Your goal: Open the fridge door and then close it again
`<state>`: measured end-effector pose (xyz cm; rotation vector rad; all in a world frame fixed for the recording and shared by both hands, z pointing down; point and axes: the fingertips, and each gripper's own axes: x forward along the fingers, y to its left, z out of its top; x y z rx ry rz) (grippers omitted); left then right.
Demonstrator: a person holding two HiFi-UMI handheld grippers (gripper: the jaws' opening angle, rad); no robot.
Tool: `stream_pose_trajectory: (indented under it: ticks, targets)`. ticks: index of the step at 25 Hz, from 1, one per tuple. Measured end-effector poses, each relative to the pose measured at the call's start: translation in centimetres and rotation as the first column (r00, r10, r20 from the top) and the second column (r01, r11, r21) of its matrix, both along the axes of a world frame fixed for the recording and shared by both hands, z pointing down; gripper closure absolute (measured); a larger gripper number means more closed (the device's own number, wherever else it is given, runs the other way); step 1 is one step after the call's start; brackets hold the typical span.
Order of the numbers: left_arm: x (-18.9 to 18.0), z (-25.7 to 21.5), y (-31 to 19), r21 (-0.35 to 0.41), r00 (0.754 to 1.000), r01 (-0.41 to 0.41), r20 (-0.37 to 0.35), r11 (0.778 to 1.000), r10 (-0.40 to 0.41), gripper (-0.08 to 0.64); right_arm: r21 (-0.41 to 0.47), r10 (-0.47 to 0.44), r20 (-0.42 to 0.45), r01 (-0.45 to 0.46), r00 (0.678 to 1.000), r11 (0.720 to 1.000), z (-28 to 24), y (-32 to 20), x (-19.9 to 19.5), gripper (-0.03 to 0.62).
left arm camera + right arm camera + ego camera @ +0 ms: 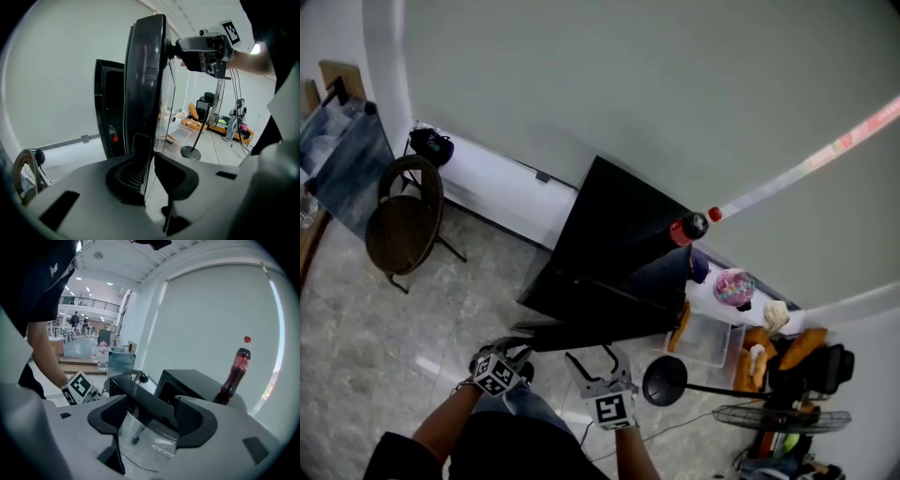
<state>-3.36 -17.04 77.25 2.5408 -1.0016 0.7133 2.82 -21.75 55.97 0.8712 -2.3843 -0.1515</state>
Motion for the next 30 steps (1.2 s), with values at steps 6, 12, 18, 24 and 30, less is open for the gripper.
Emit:
stream_pose_trajectory:
  ticks: [6, 12, 18, 24, 30]
  targets:
    - [0.6, -0.1, 1.3, 0.007, 0.999, -0.033, 0.023, 0.999, 0.033, 0.509, -0.025, -0.054, -0.037, 0.053, 0.998, 0.998, 1.3, 1.1, -0.5, 0.315]
    - [1.2, 0.0, 2.0, 0.012, 0.999, 0.019, 0.035, 1.000, -0.019, 0.509, -0.012, -0.105, -0.038, 0.104, 0.994, 0.994, 1.3, 1.8, -0.1, 0.324]
    - [2.1, 0.3, 2.9, 0.016, 0.988, 0.144, 0.045, 0.989, -0.145, 0.502, 0.008, -0.214, -0.012, 0.215, 0.977, 0.977, 1.4, 2.6, 0.6, 0.327]
    - [3.0, 0.3, 4.5, 0.016, 0.957, 0.284, 0.055, 0.959, -0.284, 0.495, 0.016, -0.328, 0.032, 0.327, 0.944, 0.945, 1.3, 4.0, 1.3, 0.327]
    - [3.9, 0.1, 5.8, 0.010, 0.926, 0.370, 0.072, 0.929, -0.370, 0.492, 0.004, -0.405, 0.059, 0.405, 0.913, 0.914, 1.1, 5.1, 2.0, 0.334]
